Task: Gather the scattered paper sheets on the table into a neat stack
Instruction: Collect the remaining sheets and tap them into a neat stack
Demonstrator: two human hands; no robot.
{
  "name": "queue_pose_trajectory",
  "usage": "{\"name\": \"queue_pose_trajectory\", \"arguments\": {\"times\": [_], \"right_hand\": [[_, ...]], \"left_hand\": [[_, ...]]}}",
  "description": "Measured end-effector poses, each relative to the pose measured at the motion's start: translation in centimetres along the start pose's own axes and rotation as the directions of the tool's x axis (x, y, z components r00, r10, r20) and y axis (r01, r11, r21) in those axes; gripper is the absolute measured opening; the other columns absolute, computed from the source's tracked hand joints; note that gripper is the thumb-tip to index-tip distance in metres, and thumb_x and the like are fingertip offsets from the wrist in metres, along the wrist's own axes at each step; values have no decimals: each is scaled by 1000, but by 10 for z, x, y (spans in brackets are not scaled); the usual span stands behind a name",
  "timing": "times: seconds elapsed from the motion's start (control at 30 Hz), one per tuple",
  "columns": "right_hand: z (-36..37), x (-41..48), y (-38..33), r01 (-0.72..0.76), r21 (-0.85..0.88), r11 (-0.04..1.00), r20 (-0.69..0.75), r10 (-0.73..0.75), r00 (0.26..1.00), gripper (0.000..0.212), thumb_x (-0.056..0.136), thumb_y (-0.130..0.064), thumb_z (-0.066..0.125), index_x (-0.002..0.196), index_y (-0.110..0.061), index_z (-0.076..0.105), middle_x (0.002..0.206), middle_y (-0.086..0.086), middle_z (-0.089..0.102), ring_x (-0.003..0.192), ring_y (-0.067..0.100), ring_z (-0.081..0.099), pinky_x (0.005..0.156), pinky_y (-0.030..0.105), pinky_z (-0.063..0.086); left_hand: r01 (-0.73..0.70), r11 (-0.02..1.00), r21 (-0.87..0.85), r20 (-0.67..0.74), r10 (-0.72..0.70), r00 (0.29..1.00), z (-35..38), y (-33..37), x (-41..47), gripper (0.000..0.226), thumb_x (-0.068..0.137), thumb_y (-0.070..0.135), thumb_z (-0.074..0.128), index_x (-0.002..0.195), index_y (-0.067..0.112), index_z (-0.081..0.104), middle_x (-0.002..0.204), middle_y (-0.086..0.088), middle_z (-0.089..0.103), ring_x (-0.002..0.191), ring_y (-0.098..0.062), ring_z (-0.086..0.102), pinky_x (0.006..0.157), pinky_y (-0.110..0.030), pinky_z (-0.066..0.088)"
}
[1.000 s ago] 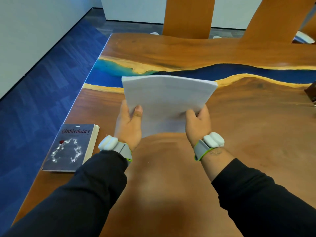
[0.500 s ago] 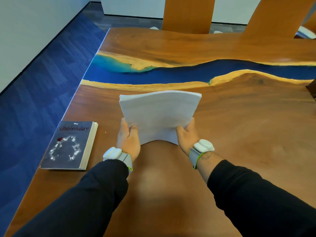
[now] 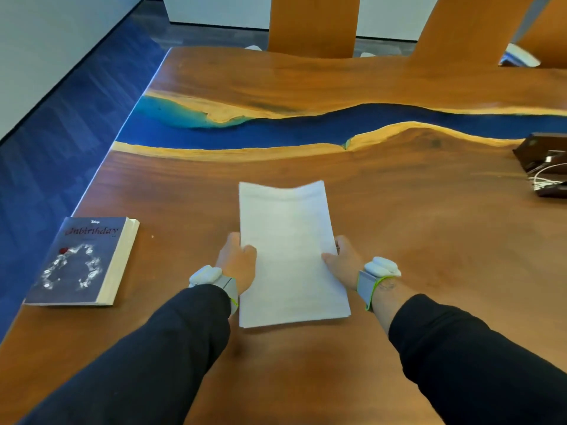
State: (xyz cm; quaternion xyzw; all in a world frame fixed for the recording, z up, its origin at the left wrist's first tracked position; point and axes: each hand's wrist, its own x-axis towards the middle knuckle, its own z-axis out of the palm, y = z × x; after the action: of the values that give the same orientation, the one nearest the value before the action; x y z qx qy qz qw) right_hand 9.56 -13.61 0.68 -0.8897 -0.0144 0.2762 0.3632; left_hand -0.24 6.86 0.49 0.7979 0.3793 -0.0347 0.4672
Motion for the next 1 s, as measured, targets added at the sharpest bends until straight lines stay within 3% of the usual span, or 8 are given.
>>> {"name": "queue_pose_trajectory", "arguments": {"times": [0.07,0.17,0.33,0.4,0.63,0.73,0.9,1.0], "right_hand": [[-12,0,17,-58,-48,997,-2,58,998,23,91,-17,56,112,-7,54,96,23,63,74,25,53,62,34,44],[-43,3,48,-100,-69,993,-14,99,995,19,90,-15,57,107,-7,56,85,14,58,78,26,53,63,27,37],[-95,13,94,-165,-83,983,-5,165,986,28,91,-14,57,117,-3,57,102,21,65,84,30,60,64,24,39],[-113,19,109,-186,-99,977,8,188,982,30,92,-15,56,119,-2,55,105,21,65,92,34,63,65,27,40],[-141,34,144,-266,-77,961,19,269,963,32,93,-12,55,121,3,52,109,26,63,80,23,51,57,27,37],[-147,38,152,-296,-49,954,27,298,954,33,93,-13,56,121,4,51,116,29,61,80,22,50,57,27,37],[-152,39,158,-306,-25,952,23,307,951,20,89,-17,60,103,-6,50,78,7,53,61,20,48,45,24,34],[-155,39,159,-319,-17,948,-8,319,948,20,86,-22,63,95,-12,47,77,6,54,60,19,48,47,24,34]], "left_hand": [[27,998,63,44,-30,999,23,-1,-2,13,101,18,41,112,15,48,91,-2,57,73,-19,54,56,-29,36],[64,990,127,97,-77,992,68,4,-7,6,102,20,43,106,16,47,84,2,52,67,-11,49,52,-26,34],[82,985,152,143,-104,984,137,23,-13,20,102,25,47,119,16,52,96,1,57,77,-14,55,65,-29,42],[90,986,138,143,-110,984,161,31,-13,23,102,26,49,122,16,54,92,4,58,74,-10,55,60,-26,40],[118,978,173,129,-141,982,206,50,-8,15,100,28,52,113,19,54,94,-2,64,80,-20,62,70,-32,51],[131,979,157,86,-146,986,218,53,-8,17,100,29,56,114,20,53,88,2,61,74,-15,60,60,-27,48],[135,966,221,53,-150,987,222,55,-6,22,98,34,57,112,25,44,88,2,61,72,-15,61,64,-30,52],[144,955,258,30,-157,987,223,55,-7,21,97,38,55,110,25,44,85,3,60,69,-15,60,57,-28,46]]}}
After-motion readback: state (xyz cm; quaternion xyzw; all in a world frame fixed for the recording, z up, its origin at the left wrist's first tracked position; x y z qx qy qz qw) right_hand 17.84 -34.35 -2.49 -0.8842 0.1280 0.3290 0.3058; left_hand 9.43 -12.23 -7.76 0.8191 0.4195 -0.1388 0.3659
